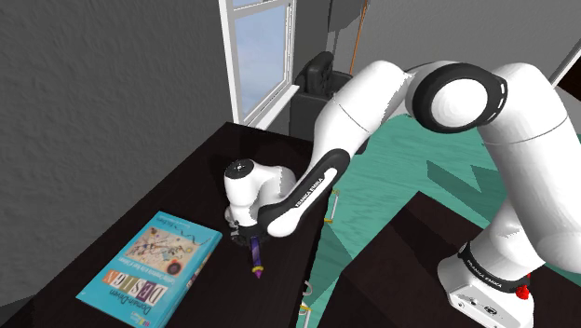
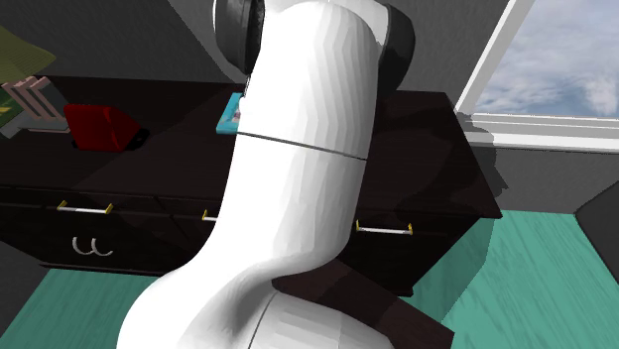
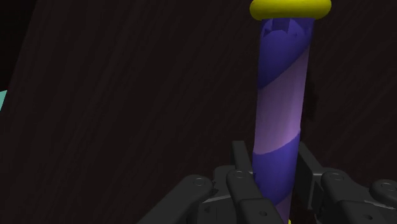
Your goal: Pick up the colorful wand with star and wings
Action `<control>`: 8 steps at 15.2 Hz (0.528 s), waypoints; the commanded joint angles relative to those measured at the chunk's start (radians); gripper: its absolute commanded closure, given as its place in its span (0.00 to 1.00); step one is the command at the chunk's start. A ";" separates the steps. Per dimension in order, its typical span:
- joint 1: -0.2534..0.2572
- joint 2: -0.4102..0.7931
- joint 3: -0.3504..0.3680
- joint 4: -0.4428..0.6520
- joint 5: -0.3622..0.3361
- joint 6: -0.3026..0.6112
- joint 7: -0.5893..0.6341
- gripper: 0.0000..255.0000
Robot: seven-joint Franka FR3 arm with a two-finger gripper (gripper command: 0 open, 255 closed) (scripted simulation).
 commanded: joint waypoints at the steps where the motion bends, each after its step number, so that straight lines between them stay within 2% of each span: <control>1: -0.005 -0.020 0.008 -0.007 0.007 -0.012 -0.004 1.00; 8: -0.028 -0.096 0.038 -0.033 0.036 -0.063 -0.021 1.00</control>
